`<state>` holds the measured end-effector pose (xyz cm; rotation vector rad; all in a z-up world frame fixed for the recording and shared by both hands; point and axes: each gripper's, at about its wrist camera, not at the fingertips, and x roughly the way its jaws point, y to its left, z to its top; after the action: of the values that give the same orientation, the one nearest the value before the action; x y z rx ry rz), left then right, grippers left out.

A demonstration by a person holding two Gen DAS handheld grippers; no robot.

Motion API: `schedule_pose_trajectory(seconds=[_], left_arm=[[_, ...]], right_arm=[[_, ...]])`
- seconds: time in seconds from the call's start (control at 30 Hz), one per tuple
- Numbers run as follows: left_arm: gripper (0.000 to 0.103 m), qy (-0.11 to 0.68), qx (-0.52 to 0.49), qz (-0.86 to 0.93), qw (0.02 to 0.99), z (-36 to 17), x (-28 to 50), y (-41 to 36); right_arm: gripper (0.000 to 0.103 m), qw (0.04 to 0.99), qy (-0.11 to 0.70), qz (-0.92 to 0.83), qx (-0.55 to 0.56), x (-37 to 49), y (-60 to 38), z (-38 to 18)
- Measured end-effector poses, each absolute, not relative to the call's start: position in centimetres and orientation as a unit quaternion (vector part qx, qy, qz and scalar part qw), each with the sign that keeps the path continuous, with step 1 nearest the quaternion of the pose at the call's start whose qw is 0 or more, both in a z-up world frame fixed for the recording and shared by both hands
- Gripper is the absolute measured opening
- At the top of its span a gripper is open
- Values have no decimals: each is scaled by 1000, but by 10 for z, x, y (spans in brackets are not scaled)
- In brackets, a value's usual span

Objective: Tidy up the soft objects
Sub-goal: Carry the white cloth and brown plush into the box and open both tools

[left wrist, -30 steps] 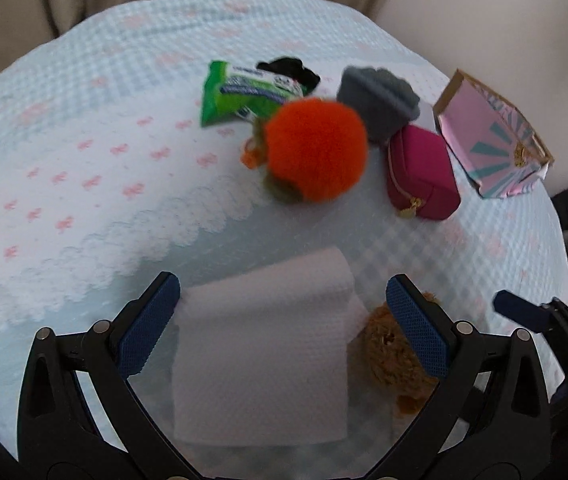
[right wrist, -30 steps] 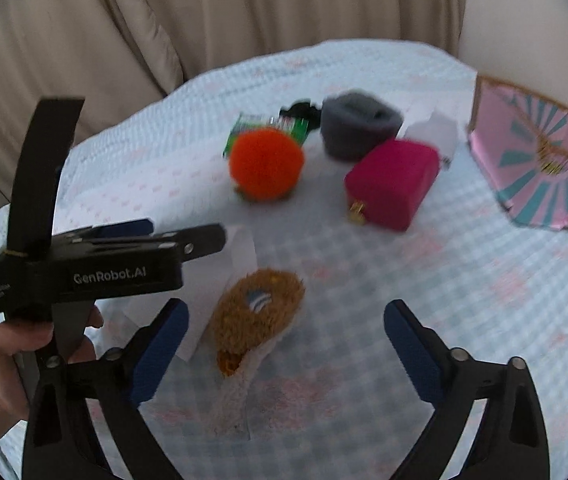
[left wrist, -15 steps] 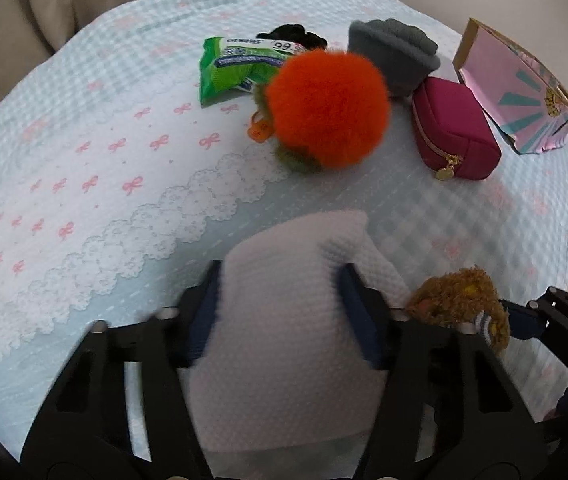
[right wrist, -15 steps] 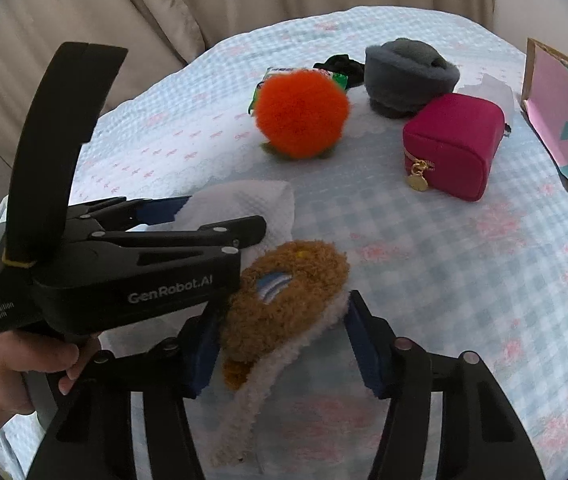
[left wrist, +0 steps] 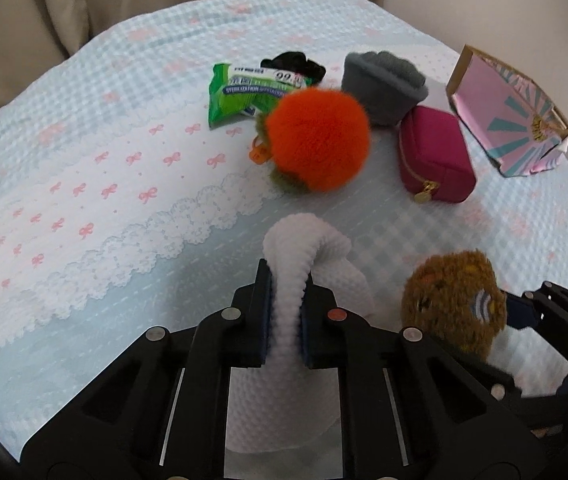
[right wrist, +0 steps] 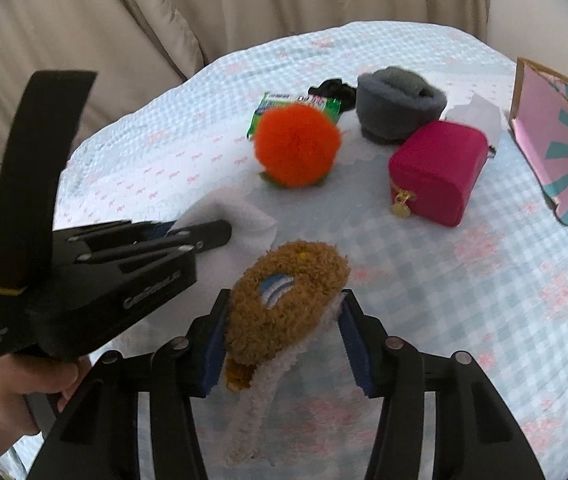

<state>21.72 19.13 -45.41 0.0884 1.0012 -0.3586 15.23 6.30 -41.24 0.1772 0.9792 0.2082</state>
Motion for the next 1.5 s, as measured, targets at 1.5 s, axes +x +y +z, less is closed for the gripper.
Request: schedule_pose_trajectory(seconds=[1.5], left_arm=[[10,440,-23,-157,884,-194,237,-170]], right_arm=[[47,892,421,37,159,192,-356,-155]])
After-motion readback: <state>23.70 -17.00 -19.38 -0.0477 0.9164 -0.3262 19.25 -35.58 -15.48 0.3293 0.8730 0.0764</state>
